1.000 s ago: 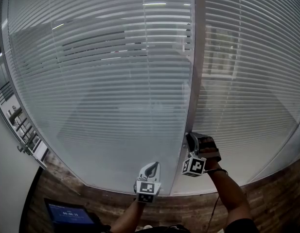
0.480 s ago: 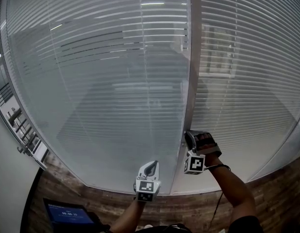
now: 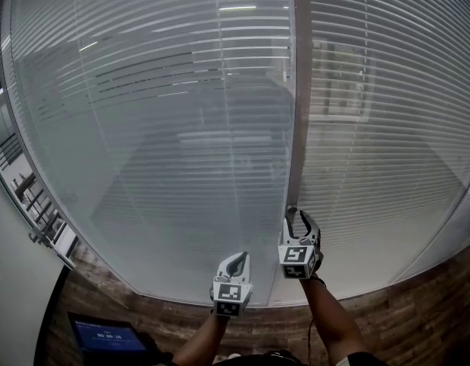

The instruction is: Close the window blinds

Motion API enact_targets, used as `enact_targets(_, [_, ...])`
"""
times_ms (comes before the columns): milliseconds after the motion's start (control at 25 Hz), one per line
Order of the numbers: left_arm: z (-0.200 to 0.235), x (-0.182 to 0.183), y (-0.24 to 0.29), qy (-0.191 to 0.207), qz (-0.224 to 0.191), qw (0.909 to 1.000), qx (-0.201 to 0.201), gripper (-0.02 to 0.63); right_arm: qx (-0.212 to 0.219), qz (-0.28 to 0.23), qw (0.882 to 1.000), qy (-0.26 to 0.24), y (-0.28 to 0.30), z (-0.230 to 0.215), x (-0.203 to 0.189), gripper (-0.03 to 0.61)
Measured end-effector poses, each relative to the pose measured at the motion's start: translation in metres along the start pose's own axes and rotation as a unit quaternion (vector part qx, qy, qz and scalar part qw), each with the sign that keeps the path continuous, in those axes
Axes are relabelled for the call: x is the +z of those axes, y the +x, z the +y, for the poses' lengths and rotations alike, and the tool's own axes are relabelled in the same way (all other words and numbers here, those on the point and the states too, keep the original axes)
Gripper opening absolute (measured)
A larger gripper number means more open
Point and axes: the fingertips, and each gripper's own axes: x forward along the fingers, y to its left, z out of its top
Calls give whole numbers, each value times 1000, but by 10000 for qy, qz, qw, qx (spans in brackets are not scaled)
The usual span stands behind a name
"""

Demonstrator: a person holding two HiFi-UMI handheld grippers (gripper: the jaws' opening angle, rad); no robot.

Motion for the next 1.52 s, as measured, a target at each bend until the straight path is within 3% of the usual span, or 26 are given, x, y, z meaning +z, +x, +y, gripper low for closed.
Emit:
enact_targets(120, [-1,0,-2,92,29,10000,-5,0,-168,-88,9965,810,2,-8,1,164])
enact_targets(320, [-7,2,-5,100,-88,9999,-97,0,-72,2,9898,1426,6,-12,9,163])
enact_targets(760, [1,-5,-8,4,117,9999,-16,0,-28,99,9893,1452,8,-13,12,127])
enact_targets(960, [-3,-6,-8,82,65,9999,-107,0,261,243,9933,1100,7,-11,16,126])
enact_targets(1200, [1,-6,-10,64,55,9999,-99,0,484,340,9982,-54,9,-4,16,123])
enact_targets(1400, [2,-11,-10,-11,-4,10000,-44,0,436,450,9947,-818,7,-3,16,123])
enact_targets(1520, [3,-11,-10,-8,-9,10000,-54,0,437,542,9864,-1490,5,1,18,123])
